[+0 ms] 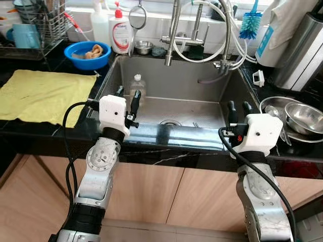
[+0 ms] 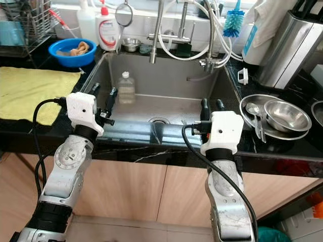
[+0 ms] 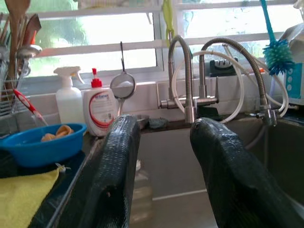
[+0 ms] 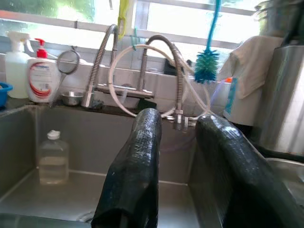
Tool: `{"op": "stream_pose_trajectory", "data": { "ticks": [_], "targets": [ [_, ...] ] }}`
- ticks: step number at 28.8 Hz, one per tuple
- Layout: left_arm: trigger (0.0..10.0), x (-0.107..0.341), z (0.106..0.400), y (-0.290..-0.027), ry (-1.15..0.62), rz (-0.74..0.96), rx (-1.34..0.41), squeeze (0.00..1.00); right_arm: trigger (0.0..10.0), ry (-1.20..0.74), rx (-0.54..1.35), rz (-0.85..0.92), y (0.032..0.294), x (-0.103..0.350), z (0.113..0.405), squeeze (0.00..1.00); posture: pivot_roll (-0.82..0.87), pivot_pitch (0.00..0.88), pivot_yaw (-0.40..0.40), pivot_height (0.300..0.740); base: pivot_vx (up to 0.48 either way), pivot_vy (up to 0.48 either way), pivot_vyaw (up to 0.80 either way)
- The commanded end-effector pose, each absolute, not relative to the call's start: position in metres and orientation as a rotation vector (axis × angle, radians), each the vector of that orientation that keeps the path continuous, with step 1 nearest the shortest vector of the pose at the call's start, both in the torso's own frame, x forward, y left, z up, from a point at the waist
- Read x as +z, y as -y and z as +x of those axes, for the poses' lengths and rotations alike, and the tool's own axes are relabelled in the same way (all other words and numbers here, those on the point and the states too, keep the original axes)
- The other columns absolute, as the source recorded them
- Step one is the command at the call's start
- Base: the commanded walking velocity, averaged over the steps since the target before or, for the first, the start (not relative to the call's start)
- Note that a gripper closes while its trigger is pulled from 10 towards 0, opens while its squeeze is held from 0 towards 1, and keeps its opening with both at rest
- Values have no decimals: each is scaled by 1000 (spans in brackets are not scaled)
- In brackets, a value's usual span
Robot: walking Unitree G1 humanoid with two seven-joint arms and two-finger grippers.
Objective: Kitchen organization
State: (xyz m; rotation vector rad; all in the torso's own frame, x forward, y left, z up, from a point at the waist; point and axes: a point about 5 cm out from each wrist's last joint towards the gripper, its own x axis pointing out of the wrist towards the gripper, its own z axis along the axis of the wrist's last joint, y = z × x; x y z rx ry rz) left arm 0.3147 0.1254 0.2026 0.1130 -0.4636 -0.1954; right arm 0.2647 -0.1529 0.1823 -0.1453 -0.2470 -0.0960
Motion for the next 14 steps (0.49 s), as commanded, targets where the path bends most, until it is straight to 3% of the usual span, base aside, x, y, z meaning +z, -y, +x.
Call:
{"op": "stream_pose_trajectory", "data": {
  "ticks": [1, 14],
  "targets": [
    [10000, 203, 313, -123, 467, 106, -211, 0, 10000, 156, -221, -195, 170, 170, 262, 0, 16, 0, -53, 740, 0, 0, 0],
    [10000, 201, 312, -121, 466, 102, -226, 0, 10000, 70, -472, -228, 208, 161, 254, 0, 13, 0, -49, 740, 0, 0, 0]
  ]
}}
